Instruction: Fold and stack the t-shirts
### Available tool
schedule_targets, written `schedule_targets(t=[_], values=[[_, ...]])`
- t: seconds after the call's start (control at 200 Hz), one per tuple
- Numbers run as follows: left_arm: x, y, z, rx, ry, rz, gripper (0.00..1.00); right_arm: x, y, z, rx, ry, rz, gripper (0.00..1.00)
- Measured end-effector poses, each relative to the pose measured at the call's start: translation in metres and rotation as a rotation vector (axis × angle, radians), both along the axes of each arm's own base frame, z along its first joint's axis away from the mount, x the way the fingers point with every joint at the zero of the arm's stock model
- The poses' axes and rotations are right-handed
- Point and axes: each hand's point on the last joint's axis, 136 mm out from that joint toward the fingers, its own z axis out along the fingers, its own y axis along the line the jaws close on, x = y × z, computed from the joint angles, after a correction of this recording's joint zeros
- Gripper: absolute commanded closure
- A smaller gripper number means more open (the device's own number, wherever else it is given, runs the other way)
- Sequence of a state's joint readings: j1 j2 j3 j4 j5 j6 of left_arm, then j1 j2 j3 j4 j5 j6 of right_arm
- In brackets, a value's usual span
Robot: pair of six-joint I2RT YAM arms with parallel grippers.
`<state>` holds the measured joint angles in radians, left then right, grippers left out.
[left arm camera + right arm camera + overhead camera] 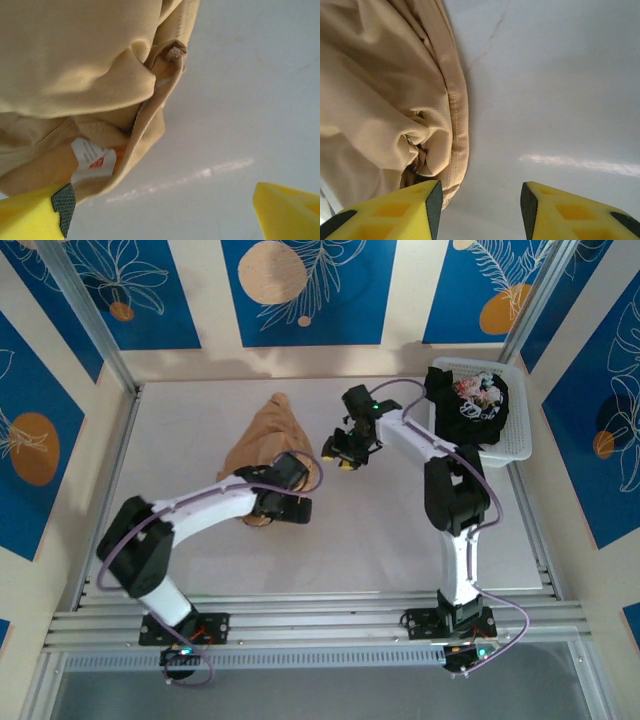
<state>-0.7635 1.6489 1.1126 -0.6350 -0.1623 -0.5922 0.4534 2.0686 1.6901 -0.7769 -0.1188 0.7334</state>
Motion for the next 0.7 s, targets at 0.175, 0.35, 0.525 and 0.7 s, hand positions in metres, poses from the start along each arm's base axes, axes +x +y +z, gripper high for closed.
schedule_targets(t=[0.175, 0.35, 0.525, 0.7], values=[[0.023, 0.03, -0.018, 0.197, -0.04, 0.092, 0.89, -0.001, 0.03, -0.031, -0.013, 0.044, 0.042, 0.52], [0.024, 0.076, -0.01, 0.234, -0.068, 0.191, 1.0, 0.008, 0.058, -0.047, -0.007, 0.05, 0.063, 0.63], [0.016, 0.097, 0.027, 0.157, -0.153, 0.237, 1.0, 0.01, 0.067, -0.058, -0.009, 0.07, 0.046, 0.99], [0.017, 0.111, 0.067, 0.056, -0.244, 0.276, 1.0, 0.015, 0.062, -0.053, -0.016, 0.045, 0.019, 1.0]])
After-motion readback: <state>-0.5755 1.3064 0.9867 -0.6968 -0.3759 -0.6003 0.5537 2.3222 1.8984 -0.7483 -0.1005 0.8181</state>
